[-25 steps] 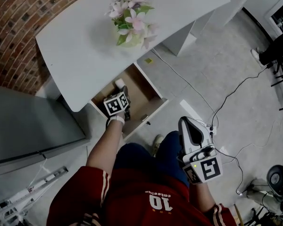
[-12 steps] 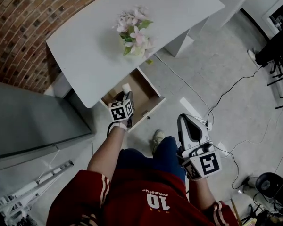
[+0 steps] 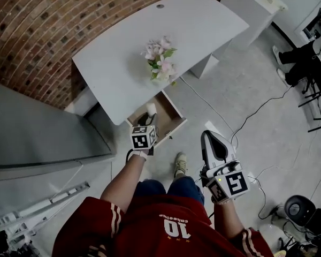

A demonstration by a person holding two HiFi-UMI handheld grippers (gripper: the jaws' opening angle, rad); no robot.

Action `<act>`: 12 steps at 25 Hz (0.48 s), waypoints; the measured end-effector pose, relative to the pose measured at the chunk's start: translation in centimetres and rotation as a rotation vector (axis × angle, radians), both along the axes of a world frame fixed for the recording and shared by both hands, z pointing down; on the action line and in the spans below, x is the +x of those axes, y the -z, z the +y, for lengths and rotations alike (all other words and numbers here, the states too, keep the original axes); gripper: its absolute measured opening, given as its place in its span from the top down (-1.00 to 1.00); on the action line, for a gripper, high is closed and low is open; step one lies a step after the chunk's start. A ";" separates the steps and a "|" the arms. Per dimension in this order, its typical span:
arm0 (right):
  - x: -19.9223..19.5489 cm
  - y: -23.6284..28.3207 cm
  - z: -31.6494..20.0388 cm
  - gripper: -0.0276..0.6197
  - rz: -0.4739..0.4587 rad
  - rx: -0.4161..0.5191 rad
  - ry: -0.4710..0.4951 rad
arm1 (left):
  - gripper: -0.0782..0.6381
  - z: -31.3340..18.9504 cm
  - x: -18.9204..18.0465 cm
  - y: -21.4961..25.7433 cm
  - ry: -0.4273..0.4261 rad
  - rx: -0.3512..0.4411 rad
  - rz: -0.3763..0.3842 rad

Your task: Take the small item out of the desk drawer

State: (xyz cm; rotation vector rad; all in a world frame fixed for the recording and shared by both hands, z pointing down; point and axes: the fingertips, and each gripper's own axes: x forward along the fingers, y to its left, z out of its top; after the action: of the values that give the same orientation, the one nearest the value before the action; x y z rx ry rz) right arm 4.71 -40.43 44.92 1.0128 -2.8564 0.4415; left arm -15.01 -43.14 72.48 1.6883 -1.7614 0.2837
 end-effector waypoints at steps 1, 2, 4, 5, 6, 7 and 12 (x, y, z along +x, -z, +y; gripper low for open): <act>-0.1 1.0 -0.1 0.91 -0.007 0.006 0.004 | 0.34 0.1 0.1 1.6 -0.005 0.017 -0.003; -0.3 1.9 -0.2 0.91 -0.013 0.020 0.012 | 0.34 0.2 0.2 3.3 -0.009 0.040 -0.010; -0.9 3.7 -0.5 0.91 -0.024 0.054 0.033 | 0.34 0.2 0.2 7.0 -0.016 0.098 -0.025; -1.1 4.5 -0.5 0.91 -0.030 0.067 0.043 | 0.34 0.3 0.4 8.8 -0.024 0.128 -0.031; -1.2 5.2 -0.3 0.91 -0.035 0.077 0.051 | 0.34 0.7 0.7 10.6 -0.036 0.157 -0.037; -1.4 5.8 0.0 0.91 -0.039 0.084 0.057 | 0.34 1.2 1.0 12.3 -0.048 0.185 -0.043; -3.2 8.7 1.7 0.91 -0.063 0.127 0.081 | 0.34 4.1 0.8 21.1 -0.071 0.342 -0.112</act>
State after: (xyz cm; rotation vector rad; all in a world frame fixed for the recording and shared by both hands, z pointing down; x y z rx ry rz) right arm 1.52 -38.69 36.24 0.9133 -3.0021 0.2930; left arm -14.19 -39.07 51.34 2.0118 -1.9178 0.1129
